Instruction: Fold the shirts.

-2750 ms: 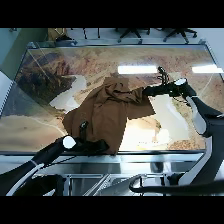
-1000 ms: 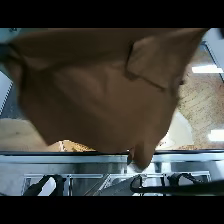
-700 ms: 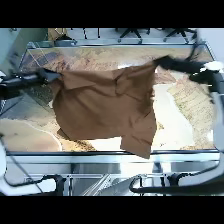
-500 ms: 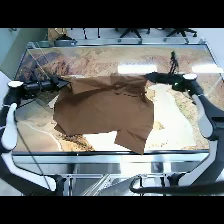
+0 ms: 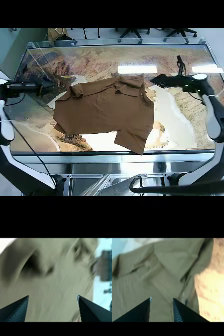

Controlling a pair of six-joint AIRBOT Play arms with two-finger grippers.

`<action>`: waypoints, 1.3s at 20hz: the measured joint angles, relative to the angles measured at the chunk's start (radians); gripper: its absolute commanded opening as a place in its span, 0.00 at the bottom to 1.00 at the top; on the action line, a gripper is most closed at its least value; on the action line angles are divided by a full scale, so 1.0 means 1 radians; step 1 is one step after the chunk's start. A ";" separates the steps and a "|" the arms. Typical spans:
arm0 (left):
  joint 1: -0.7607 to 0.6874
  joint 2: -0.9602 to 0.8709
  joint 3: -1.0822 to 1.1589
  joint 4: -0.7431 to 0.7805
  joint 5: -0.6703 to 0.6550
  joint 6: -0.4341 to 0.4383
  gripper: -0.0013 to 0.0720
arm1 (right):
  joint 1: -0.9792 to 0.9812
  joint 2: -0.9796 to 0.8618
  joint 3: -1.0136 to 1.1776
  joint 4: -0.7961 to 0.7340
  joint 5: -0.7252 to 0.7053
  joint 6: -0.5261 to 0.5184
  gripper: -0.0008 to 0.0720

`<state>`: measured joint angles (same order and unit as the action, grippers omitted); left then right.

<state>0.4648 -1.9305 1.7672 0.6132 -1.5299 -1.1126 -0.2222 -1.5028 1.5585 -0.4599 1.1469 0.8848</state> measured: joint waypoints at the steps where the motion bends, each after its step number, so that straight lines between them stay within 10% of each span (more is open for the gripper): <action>1: 0.026 0.031 -0.053 0.054 -0.027 -0.009 0.93 | -0.016 0.031 -0.022 -0.047 0.037 0.035 0.46; 13: 0.181 0.256 -0.752 0.205 0.123 0.129 0.93 | -0.071 0.288 -0.519 -0.345 0.122 0.170 0.64; 15: 0.162 0.258 -0.776 0.209 0.157 0.139 0.58 | -0.052 0.292 -0.563 -0.353 0.093 0.171 0.64; 17: 0.133 0.258 -0.789 0.208 0.196 0.153 0.47 | -0.030 0.285 -0.595 -0.360 0.067 0.174 0.64; 18: 0.113 0.259 -0.793 0.202 0.216 0.160 0.13 | -0.019 0.277 -0.606 -0.359 0.059 0.175 0.64; 21: 0.056 0.258 -0.792 0.198 0.268 0.181 0.04 | 0.015 0.247 -0.621 -0.336 0.059 0.178 0.64; 23: 0.037 0.258 -0.775 0.200 0.266 0.187 0.03 | 0.041 0.226 -0.626 -0.329 0.052 0.178 0.19; 26: 0.035 0.272 -0.734 0.193 0.202 0.177 0.03 | 0.082 0.214 -0.628 -0.302 0.034 0.132 0.04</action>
<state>0.4999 -1.6588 1.0328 0.8062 -1.3281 -0.9356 -0.1398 -1.2884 0.9302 -0.7616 1.1809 1.0164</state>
